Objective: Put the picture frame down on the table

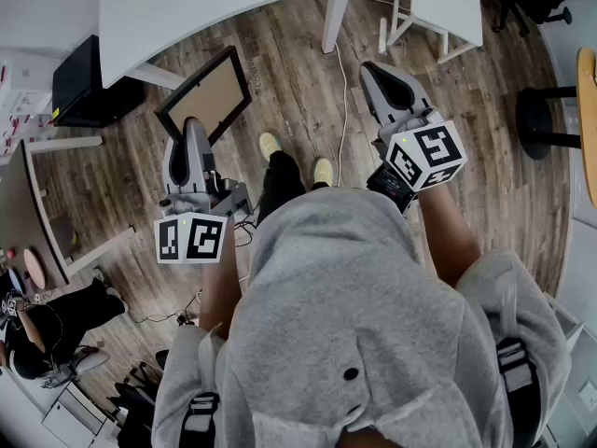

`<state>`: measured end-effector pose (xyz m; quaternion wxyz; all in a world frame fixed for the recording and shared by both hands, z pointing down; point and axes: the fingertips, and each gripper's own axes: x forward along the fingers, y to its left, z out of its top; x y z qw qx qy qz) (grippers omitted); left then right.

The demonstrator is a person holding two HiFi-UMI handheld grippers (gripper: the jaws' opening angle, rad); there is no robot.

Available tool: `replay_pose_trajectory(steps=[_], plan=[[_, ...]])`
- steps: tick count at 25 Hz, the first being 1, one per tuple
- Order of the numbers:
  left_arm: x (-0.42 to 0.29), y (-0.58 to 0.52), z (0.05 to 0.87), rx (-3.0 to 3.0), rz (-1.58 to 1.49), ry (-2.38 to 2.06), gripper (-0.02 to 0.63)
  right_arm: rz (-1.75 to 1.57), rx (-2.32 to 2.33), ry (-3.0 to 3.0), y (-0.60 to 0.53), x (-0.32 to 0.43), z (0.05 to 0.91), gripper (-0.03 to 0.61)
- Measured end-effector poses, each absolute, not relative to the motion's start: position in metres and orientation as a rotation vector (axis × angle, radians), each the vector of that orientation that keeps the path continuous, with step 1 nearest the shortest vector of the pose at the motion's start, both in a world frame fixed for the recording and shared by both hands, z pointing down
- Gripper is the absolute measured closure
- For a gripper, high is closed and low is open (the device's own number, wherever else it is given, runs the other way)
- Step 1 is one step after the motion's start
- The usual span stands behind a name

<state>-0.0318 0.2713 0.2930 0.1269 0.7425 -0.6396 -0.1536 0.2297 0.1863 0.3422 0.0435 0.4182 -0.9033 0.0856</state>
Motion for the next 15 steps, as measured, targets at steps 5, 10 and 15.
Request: replay_pose_trajectory(steps=[5, 10, 15], plan=[[-0.03, 0.272, 0.294, 2.163, -0.451, -1.856, 0.558, 0.243, 1.288, -2.741, 0.188, 0.232, 0.346, 0.549], [-0.034, 0.267, 0.297, 2.161, -0.447, -1.853, 0.558, 0.204, 1.326, -2.698, 0.181, 0.234, 0.35, 0.551], [-0.042, 0.256, 0.297, 2.165, -0.454, -1.847, 0.558, 0.184, 1.286, -2.661, 0.175, 0.222, 0.357, 0.552]])
